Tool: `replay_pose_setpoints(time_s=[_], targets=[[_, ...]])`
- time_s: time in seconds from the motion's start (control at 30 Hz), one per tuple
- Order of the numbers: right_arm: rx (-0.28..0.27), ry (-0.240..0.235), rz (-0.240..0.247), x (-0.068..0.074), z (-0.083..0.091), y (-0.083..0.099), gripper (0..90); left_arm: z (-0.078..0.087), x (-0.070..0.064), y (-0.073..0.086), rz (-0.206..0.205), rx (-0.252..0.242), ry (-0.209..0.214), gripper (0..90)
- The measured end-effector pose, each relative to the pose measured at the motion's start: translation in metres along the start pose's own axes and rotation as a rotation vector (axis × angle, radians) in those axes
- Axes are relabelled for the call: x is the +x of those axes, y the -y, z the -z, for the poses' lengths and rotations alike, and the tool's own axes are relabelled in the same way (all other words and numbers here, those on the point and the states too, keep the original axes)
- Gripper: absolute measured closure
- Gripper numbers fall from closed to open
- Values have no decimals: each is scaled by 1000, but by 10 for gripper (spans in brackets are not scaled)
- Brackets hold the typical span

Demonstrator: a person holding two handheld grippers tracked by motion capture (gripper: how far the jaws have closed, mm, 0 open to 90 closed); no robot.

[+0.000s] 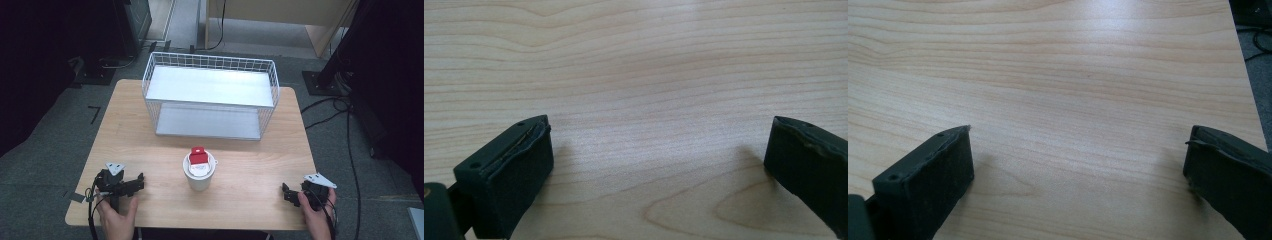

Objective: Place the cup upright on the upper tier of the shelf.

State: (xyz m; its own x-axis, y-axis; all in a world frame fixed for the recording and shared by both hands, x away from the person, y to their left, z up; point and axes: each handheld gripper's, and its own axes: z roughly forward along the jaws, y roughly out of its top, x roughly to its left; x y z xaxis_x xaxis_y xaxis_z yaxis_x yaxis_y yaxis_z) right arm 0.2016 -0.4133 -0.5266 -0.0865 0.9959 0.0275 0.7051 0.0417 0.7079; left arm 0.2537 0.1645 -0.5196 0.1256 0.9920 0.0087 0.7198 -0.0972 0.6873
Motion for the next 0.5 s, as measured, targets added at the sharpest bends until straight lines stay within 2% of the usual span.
replay_pose_setpoints(time_s=[0.3, 0.43, 0.5], targets=[[-4, 5, 12, 1, 1, 1, 0, 0, 0, 0, -2, 1, 0, 0], [-22, 43, 21, 3, 4, 1, 0, 0, 0, 0, -1, 1, -1, 0], [-37, 24, 9, 5, 6, 0, 0, 0, -1, 0, -1, 3, -5, 0]])
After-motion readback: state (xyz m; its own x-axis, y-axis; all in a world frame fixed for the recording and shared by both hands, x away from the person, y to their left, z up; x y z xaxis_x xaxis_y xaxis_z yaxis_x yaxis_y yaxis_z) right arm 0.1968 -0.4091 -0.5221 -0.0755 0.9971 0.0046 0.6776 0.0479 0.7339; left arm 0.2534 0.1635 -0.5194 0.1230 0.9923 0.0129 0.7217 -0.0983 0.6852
